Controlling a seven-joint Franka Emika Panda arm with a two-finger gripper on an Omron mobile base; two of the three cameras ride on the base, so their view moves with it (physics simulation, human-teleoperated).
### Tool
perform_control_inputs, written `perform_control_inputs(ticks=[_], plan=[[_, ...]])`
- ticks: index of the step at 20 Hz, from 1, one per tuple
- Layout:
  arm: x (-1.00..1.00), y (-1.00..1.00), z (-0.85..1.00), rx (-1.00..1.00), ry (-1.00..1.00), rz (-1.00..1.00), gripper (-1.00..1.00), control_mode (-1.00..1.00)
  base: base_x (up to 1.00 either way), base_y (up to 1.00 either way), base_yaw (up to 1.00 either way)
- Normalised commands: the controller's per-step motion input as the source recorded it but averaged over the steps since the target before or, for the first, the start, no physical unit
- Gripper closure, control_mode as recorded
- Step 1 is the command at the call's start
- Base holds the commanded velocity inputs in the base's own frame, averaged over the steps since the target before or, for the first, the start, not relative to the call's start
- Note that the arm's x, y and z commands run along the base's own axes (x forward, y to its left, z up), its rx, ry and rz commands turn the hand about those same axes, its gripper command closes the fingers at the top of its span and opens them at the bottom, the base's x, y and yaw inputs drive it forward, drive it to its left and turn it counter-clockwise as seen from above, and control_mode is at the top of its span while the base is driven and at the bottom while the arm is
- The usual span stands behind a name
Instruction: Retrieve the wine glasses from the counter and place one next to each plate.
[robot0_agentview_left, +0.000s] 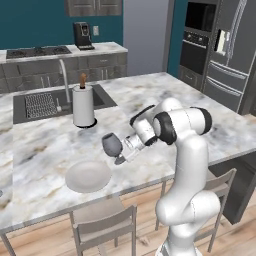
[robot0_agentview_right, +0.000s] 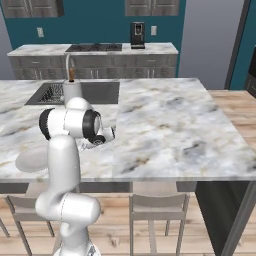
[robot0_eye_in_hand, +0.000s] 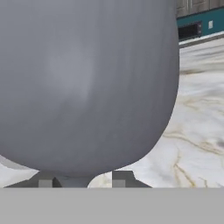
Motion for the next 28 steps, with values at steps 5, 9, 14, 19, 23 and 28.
perform_control_inputs(ticks=[5, 9, 14, 19, 23, 28], plan=[[0.1, 0.11, -0.24, 0.0, -0.1, 0.0, 1.0, -1.0, 0.0, 0.0, 0.0], [0.0, -0.03, -0.25, 0.0, -0.24, 0.06, 1.0, -1.0, 0.0, 0.0, 0.0], [-0.09, 0.0, -0.38, -0.01, -0.34, 0.14, 1.0, -1.0, 0.0, 0.0, 0.0], [0.0, 0.0, -0.4, 0.0, -0.15, 0.07, 1.0, -1.0, 0.0, 0.0, 0.0], [0.0, 0.0, -0.55, 0.04, 0.0, 0.0, 1.0, -1.0, 0.0, 0.0, 0.0], [-0.05, -0.05, -0.68, 0.05, 0.0, 0.0, -1.0, -1.0, 0.0, 0.0, 0.0]])
